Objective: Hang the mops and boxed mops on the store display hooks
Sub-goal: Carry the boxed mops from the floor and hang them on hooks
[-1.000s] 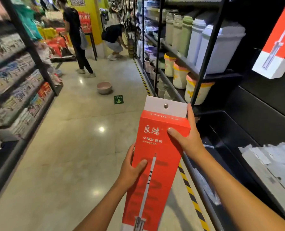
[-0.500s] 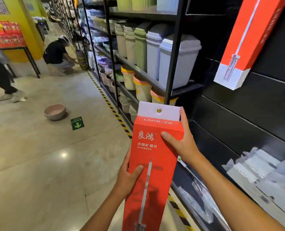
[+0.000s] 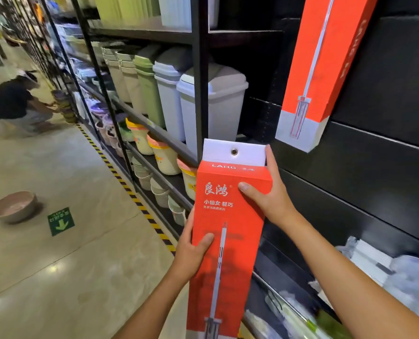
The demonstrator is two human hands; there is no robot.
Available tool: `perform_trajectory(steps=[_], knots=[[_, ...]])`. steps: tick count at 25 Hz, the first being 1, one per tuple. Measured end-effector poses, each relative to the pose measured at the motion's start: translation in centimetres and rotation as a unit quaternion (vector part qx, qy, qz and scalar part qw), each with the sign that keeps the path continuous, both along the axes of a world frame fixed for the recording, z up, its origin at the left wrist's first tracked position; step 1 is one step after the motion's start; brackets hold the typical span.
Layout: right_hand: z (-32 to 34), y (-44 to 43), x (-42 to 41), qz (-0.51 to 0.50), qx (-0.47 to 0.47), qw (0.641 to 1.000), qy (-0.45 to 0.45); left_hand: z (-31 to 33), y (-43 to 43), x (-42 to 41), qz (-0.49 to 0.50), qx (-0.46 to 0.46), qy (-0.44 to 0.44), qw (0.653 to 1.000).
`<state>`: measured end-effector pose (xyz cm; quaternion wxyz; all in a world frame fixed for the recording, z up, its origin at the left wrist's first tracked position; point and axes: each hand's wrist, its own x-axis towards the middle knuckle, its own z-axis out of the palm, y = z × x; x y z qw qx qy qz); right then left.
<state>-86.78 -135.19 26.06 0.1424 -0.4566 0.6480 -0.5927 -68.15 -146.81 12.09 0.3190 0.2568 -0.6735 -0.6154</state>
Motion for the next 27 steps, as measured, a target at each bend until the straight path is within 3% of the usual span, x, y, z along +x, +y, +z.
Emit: perform_trajectory(steps=[11,20,27], knots=[[5.1,-4.5,-11.2,-0.129,-0.017,0.991,0.025,5.7,-8.5,-15.2,-0.129,-0.032,0.066,0.989],[15.8,-7.9,-16.8,-0.216,-0.073,0.968,0.104,15.2,-15.1,-25.7,-0.214,-0.073,0.173,0.959],[25.5,-7.7,-17.8,-0.222,-0.101,0.953,0.181,23.8,-16.1,-29.9,-0.268,-0.108,0.249,0.924]])
